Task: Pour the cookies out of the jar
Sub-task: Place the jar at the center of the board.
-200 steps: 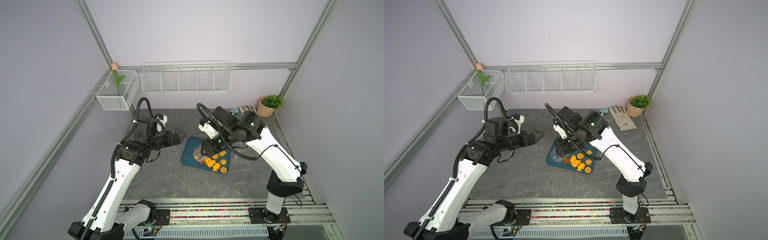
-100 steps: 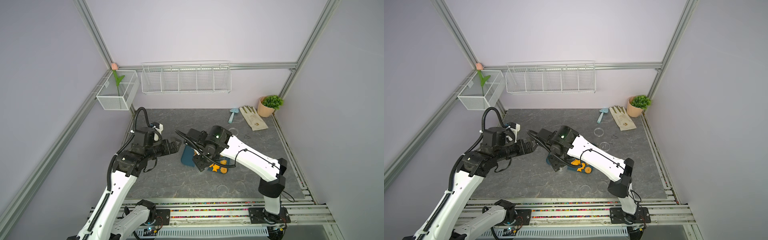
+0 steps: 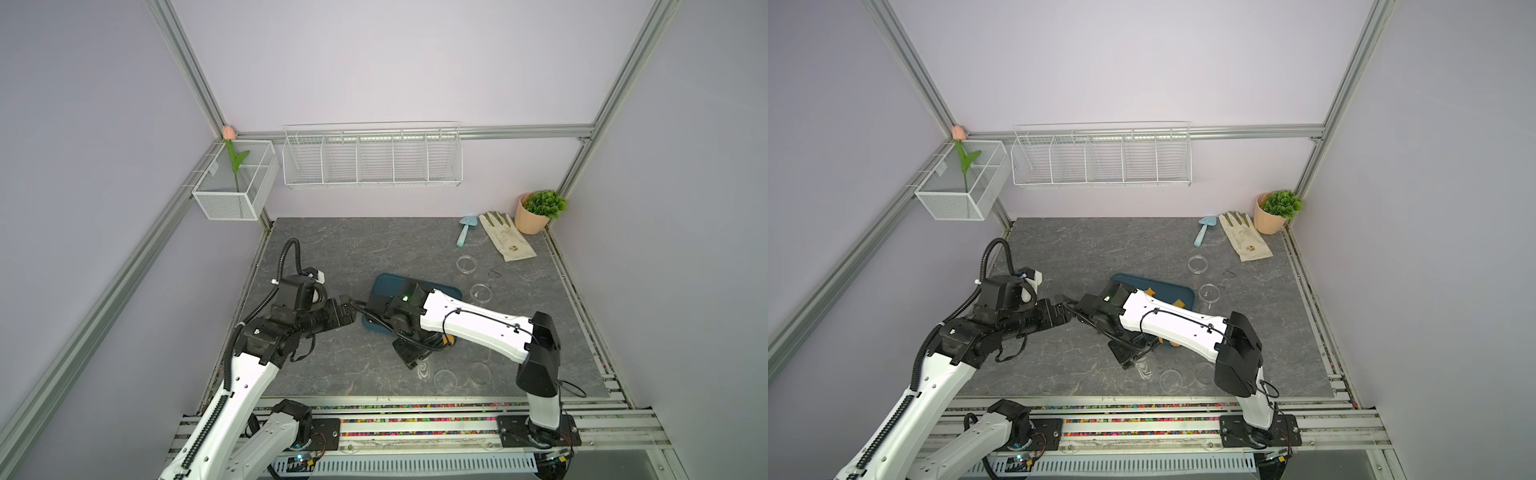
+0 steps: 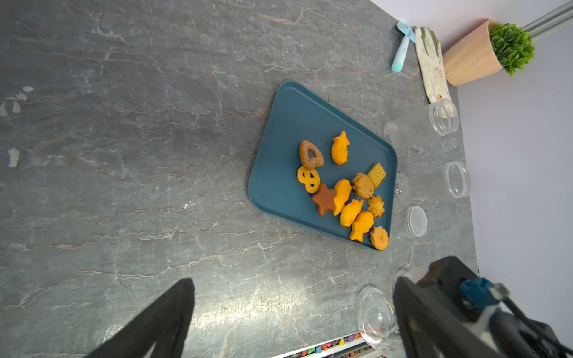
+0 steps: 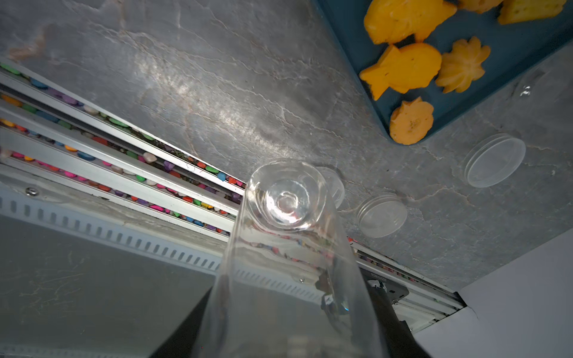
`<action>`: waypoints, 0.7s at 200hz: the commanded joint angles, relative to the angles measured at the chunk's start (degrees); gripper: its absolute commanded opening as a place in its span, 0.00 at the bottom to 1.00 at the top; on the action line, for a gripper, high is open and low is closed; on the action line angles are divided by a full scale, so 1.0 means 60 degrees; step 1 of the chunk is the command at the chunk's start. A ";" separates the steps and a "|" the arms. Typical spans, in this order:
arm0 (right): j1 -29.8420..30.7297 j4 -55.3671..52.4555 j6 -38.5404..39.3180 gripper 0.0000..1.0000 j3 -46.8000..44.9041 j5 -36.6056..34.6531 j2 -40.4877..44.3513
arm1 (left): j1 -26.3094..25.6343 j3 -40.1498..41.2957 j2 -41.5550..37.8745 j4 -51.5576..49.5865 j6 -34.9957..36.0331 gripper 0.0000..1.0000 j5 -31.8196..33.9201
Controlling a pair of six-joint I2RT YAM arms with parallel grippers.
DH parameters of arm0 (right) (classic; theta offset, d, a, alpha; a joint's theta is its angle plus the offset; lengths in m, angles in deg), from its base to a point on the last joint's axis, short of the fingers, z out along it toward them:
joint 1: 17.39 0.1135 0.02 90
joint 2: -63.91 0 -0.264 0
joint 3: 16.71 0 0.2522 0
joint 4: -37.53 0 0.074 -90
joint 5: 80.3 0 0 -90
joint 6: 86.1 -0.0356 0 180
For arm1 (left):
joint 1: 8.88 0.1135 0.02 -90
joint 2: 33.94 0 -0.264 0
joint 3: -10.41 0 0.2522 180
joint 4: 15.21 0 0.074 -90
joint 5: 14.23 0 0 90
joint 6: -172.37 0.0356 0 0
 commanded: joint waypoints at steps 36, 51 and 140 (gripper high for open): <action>0.0105 0.1743 -0.0404 0.59 -0.1657 -0.0137 0.1046 | 0.0030 0.0815 -0.0486 0.0395 -0.0647 1.00 0.0068; 0.0105 0.2097 -0.0435 0.59 -0.2014 -0.0221 0.1201 | 0.0034 0.0868 -0.0537 0.0366 -0.0606 1.00 0.0099; 0.0113 0.3138 -0.0359 0.59 -0.3082 -0.0720 0.1398 | 0.0030 0.1175 -0.0756 0.0308 -0.0633 1.00 0.0104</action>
